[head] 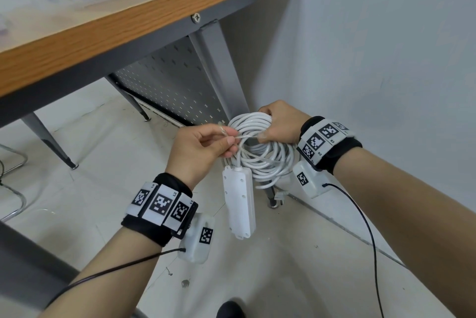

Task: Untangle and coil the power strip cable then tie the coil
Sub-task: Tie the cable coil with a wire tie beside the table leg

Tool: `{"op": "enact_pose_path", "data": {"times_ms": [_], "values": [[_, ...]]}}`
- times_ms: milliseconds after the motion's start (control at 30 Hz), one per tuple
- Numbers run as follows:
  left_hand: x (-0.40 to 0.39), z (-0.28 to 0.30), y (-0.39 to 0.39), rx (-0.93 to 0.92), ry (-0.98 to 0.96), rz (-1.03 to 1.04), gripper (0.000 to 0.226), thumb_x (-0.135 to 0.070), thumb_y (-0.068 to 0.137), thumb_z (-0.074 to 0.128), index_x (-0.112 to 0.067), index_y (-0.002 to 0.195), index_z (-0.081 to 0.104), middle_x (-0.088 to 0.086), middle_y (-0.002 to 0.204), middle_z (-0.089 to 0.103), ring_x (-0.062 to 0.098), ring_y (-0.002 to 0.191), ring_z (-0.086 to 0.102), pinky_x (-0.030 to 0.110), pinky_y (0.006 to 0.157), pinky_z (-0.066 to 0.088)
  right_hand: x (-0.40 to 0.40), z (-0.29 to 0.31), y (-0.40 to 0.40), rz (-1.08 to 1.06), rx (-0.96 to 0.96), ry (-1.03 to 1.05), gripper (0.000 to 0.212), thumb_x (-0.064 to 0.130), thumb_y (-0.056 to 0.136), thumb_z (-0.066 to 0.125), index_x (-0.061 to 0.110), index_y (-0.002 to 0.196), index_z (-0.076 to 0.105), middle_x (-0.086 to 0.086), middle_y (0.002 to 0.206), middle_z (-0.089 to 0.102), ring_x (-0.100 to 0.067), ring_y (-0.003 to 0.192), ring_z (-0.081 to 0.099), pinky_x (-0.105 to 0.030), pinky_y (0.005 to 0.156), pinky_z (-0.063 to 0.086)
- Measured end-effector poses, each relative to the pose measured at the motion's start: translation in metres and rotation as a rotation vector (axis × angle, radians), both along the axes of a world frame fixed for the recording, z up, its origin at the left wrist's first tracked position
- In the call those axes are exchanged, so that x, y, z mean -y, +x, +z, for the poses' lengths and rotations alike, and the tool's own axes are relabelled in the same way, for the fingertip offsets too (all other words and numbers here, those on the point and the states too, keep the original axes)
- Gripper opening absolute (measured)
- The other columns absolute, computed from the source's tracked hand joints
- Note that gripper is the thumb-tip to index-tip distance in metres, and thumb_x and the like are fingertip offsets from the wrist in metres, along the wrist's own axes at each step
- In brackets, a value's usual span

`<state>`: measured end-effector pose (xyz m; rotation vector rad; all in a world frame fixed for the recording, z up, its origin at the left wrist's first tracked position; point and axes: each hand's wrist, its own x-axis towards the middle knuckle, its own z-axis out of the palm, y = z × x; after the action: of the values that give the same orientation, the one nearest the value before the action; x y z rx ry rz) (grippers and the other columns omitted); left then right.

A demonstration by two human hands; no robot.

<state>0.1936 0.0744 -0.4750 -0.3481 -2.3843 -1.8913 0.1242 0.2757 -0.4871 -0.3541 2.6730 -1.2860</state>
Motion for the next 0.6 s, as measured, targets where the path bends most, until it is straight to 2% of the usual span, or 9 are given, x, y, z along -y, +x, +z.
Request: {"op": "enact_pose_path", "data": {"times_ms": [67,167,300,400,467,600], "values": [[-0.004,-0.001,0.001,-0.035,0.009,0.029,0.019,0.01,0.083,0.068,-0.008,0.086,0.074,0.007,0.076,0.074,0.016,0.066,0.071,0.024,0.067,0.058,0.0,0.0,0.0,-0.003,0.002,-0.006,0.02,0.009,0.068,0.079,0.016,0.083,0.066,0.0,0.072,0.07,-0.012,0.059,0.067,-0.021,0.055,0.051],[-0.014,0.0,0.001,-0.14,0.023,0.126,0.02,0.01,0.078,0.073,-0.01,0.081,0.075,0.014,0.089,0.071,0.02,0.067,0.072,0.027,0.07,0.059,0.0,-0.001,0.0,-0.012,0.018,-0.033,0.024,0.009,0.069,0.079,0.01,0.091,0.069,-0.004,0.076,0.072,-0.016,0.063,0.069,-0.025,0.058,0.055],[-0.017,0.001,-0.001,-0.28,0.015,0.241,0.017,0.001,0.076,0.079,-0.016,0.08,0.076,0.011,0.088,0.072,0.025,0.07,0.072,0.034,0.071,0.061,0.001,-0.002,-0.001,-0.03,0.014,-0.033,0.024,0.006,0.066,0.075,0.006,0.09,0.068,-0.007,0.075,0.071,-0.019,0.062,0.068,-0.031,0.062,0.057],[-0.014,-0.002,-0.001,-0.323,-0.009,0.258,0.018,-0.004,0.077,0.08,-0.02,0.08,0.075,0.006,0.087,0.072,0.026,0.072,0.072,0.041,0.072,0.061,0.0,-0.003,0.0,-0.037,0.025,-0.042,0.022,0.005,0.065,0.073,0.007,0.086,0.068,-0.005,0.07,0.07,-0.016,0.058,0.067,-0.027,0.056,0.056],[-0.011,-0.004,0.002,-0.362,-0.098,0.259,0.022,-0.003,0.077,0.079,-0.025,0.079,0.073,0.002,0.086,0.072,0.022,0.073,0.071,0.039,0.071,0.061,0.0,-0.002,-0.001,-0.034,0.031,-0.038,0.021,0.005,0.065,0.073,0.009,0.085,0.068,-0.004,0.069,0.07,-0.016,0.057,0.067,-0.024,0.053,0.054],[-0.008,-0.007,0.002,-0.308,-0.113,0.194,0.025,-0.001,0.076,0.077,-0.025,0.074,0.07,-0.006,0.078,0.073,0.012,0.067,0.068,0.027,0.066,0.058,0.0,-0.002,-0.001,-0.045,0.033,-0.043,0.019,0.006,0.065,0.074,0.011,0.082,0.068,-0.004,0.069,0.069,-0.016,0.056,0.066,-0.024,0.053,0.052]]}}
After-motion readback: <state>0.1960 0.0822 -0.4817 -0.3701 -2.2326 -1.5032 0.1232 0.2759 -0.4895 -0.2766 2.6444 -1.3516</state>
